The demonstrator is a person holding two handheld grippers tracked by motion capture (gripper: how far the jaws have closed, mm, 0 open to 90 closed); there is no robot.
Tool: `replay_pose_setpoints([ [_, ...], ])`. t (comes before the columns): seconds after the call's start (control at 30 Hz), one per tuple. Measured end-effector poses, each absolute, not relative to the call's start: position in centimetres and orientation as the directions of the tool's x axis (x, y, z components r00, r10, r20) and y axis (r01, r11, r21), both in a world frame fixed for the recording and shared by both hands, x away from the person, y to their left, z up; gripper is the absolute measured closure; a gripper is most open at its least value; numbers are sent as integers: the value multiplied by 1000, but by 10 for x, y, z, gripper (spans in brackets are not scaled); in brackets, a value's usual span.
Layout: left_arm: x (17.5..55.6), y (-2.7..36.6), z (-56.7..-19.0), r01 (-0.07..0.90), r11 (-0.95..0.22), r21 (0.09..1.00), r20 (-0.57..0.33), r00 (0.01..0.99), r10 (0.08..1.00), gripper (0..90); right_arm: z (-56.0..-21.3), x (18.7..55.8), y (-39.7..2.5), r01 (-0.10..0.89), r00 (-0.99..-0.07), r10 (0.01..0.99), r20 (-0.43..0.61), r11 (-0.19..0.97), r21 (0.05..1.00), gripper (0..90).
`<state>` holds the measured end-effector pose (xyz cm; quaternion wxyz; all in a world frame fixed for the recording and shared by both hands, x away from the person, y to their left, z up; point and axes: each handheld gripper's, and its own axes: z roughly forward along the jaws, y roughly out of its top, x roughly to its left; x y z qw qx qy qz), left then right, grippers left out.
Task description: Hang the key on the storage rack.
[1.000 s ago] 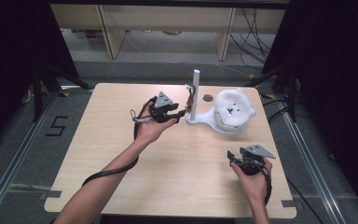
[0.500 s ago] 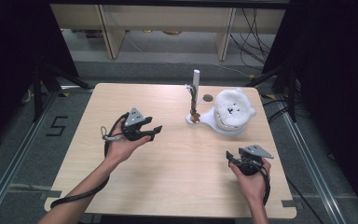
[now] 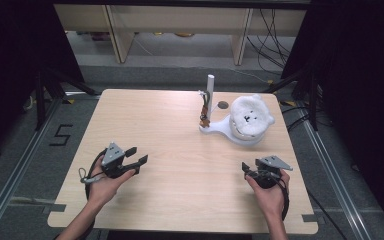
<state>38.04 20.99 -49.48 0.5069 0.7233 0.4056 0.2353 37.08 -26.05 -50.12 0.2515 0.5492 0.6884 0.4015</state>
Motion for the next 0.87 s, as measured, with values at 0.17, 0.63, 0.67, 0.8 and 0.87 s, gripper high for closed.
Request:
replay_pose_setpoints([
  [0.17,368,226,-505,355,-131,926,-78,518,852,434,-503,373,-262,536,-295,953,71,104,838,440],
  [0.63,356,240,-521,348,-42,937,-133,464,876,397,-505,372,-260,544,-310,947,83,105,833,442],
  [0.67,356,240,-522,347,-43,937,-131,463,877,395,-506,372,-260,547,-311,947,83,107,830,442],
  [0.8,356,241,-523,342,-42,939,-129,463,877,389,-506,372,-260,550,-314,945,85,109,828,442],
  [0.87,355,241,-523,341,-43,939,-128,462,877,389,-506,373,-261,540,-314,946,76,113,834,442],
])
